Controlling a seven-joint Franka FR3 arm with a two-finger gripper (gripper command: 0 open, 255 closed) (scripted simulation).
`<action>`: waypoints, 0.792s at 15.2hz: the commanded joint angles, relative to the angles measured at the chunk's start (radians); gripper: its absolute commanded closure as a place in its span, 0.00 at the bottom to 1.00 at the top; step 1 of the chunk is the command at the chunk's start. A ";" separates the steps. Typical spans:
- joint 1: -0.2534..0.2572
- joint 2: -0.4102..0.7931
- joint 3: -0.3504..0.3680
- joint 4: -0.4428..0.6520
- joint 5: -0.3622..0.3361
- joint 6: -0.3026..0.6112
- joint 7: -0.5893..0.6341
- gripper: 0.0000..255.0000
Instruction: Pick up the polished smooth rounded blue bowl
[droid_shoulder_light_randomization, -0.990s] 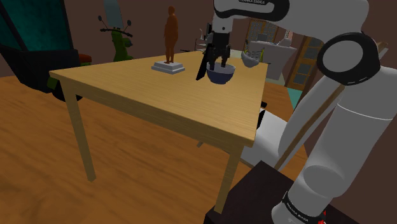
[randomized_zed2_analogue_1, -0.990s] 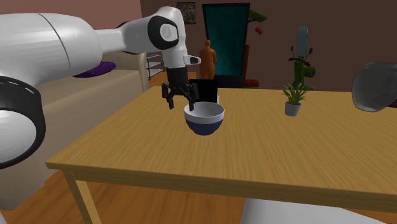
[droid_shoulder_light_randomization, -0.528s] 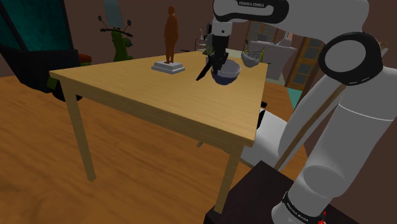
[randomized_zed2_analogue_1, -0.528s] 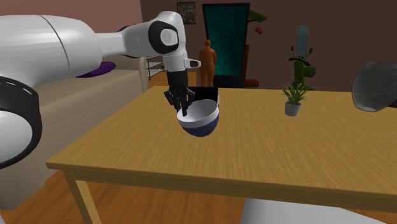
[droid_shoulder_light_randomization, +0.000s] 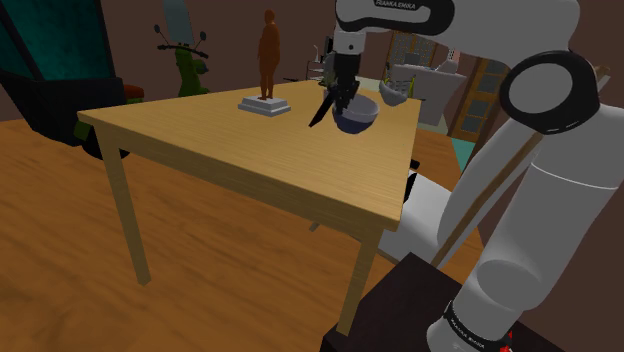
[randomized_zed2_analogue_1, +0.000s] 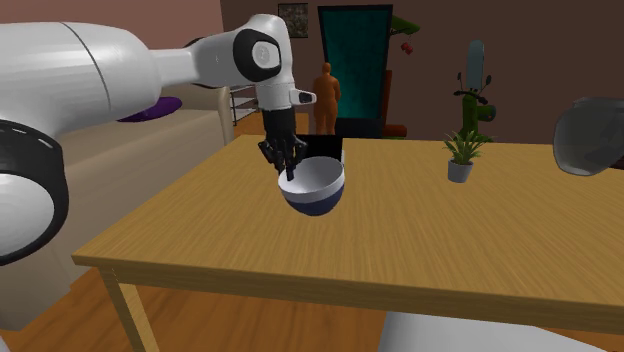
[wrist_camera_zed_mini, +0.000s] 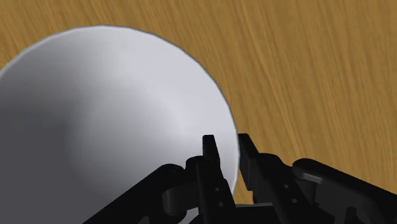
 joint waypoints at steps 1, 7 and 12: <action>0.001 0.011 0.001 0.036 0.001 -0.028 -0.002 1.00; 0.002 0.057 0.001 0.182 -0.001 -0.127 -0.011 1.00; 0.003 0.112 0.001 0.331 -0.003 -0.221 -0.019 1.00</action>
